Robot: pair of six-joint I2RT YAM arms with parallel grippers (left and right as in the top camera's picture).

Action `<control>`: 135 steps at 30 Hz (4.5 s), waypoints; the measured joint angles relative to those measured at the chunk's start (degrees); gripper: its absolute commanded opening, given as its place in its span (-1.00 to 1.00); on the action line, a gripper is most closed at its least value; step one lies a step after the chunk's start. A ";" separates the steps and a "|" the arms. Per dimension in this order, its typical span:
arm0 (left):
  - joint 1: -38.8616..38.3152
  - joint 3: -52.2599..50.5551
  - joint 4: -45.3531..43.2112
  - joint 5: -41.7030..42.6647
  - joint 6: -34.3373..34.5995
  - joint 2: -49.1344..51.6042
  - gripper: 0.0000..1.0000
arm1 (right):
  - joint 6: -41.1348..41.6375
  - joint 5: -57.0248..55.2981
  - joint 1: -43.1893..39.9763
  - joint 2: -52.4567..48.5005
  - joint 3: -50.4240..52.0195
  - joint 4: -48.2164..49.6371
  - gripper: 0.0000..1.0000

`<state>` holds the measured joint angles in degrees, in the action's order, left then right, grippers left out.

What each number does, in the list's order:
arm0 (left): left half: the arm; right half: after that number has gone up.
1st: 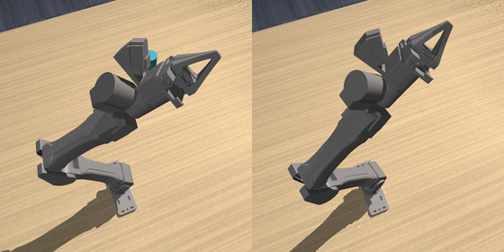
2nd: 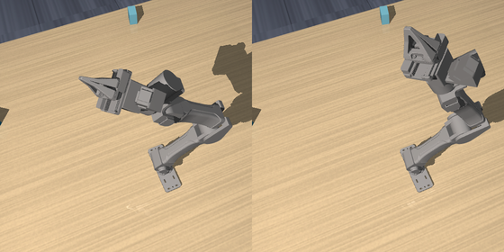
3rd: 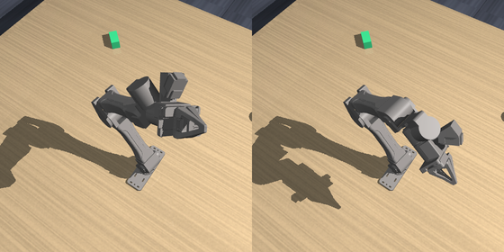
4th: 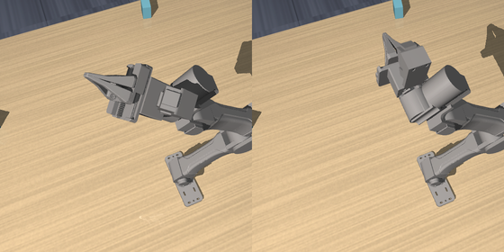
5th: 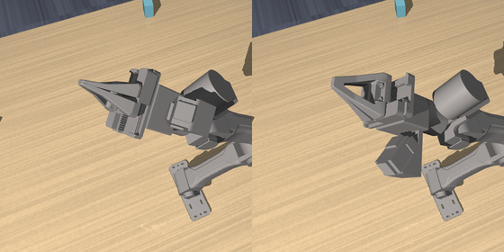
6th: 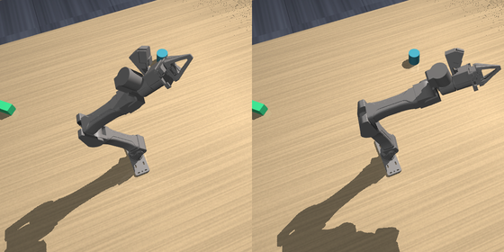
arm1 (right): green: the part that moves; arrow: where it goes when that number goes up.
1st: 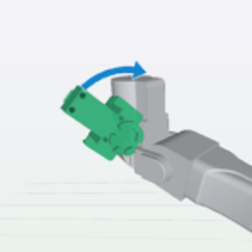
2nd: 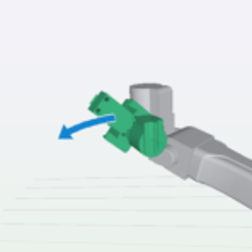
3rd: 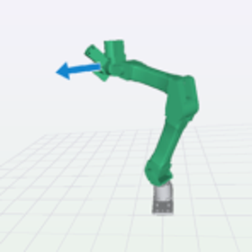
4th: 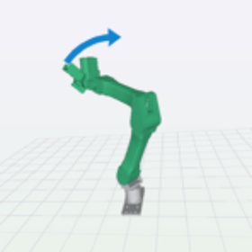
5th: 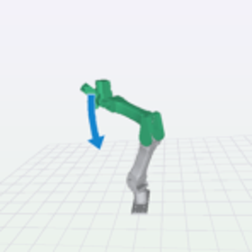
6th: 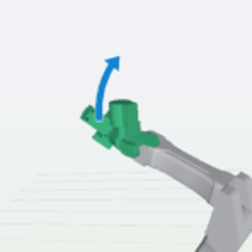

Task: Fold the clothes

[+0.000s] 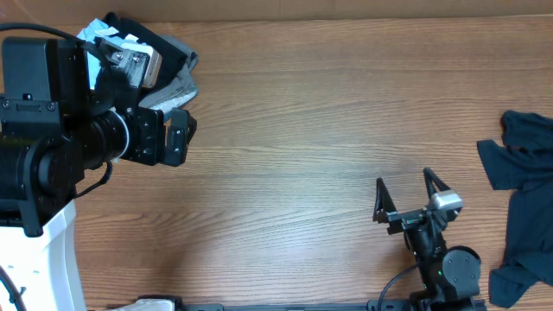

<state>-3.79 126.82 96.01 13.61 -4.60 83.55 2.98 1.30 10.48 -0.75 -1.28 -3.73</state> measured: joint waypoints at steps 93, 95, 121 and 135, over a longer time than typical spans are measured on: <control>1.66 -126.35 -92.54 -4.87 -2.62 -82.64 1.00 | 0.00 -0.07 0.00 -0.04 0.22 -1.44 1.00; 1.66 -126.35 -92.54 -4.87 -2.62 -82.64 1.00 | -0.02 -0.07 0.02 -0.04 0.22 -1.44 1.00; 1.66 -126.35 -92.54 -4.87 -2.62 -82.64 1.00 | 0.02 -0.07 0.00 -0.04 0.22 -1.42 1.00; 1.66 -126.35 -92.52 -4.87 -2.62 -82.64 1.00 | 0.04 -0.07 0.00 -0.04 0.22 -1.40 1.00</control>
<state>-2.13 0.47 3.49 8.73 -7.22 0.91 3.03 1.23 10.48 -0.80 -1.06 -5.13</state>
